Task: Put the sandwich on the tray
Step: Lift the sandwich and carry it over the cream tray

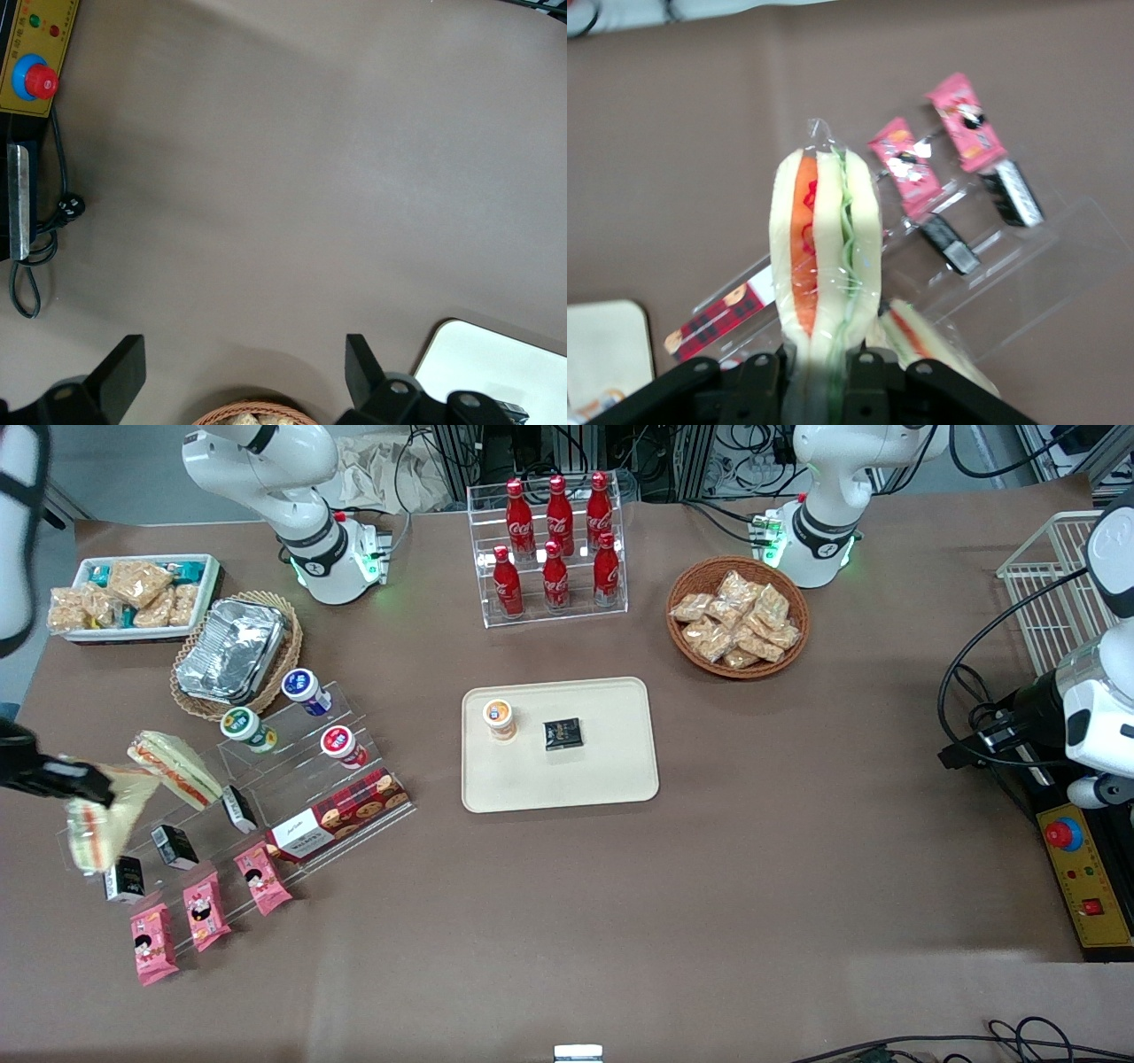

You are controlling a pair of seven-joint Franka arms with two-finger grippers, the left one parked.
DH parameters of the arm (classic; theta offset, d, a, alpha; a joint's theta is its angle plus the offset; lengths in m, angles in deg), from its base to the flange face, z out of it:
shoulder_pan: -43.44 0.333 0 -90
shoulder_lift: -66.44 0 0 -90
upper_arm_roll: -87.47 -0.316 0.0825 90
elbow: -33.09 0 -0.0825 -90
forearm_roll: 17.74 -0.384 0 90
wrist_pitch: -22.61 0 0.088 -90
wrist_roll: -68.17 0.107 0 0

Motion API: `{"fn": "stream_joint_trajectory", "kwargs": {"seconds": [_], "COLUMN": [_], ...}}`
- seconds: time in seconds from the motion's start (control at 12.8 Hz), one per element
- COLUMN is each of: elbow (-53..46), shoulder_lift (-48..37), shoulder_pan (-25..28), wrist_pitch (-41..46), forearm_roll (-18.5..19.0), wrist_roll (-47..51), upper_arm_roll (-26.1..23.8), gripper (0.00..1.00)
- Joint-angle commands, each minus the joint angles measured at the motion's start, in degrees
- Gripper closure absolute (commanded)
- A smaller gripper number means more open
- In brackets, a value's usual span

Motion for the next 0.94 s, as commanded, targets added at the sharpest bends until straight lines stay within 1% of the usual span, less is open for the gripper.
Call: {"fn": "stream_joint_trajectory", "kwargs": {"seconds": [0.0, 0.08, 0.16, 0.31, 0.55, 0.7, 0.86], "elbow": [0.6, 0.9, 0.8, 0.8, 0.9, 1.0, 1.3], "shoulder_lift": [-2.0, -2.0, -2.0, -1.5, 2.3, 6.3, 10.6], "shoulder_pan": [6.7, 8.6, 12.2, 20.5, 30.3, 36.9, 41.7], "wrist_pitch": [0.8, 2.6, 5.9, 6.2, 2.0, -2.6, -7.9], "forearm_roll": [3.0, 2.9, 2.8, 3.3, 3.4, 3.4, 3.2], "wrist_roll": [-1.8, -2.2, -3.3, -3.6, -3.8, -4.3, -6.6], "upper_arm_roll": [0.4, 0.3, 0.1, 0.3, 0.2, 0.2, 0.2], "gripper": [1.00, 1.00, 1.00, 1.00, 1.00, 1.00, 1.00]}}
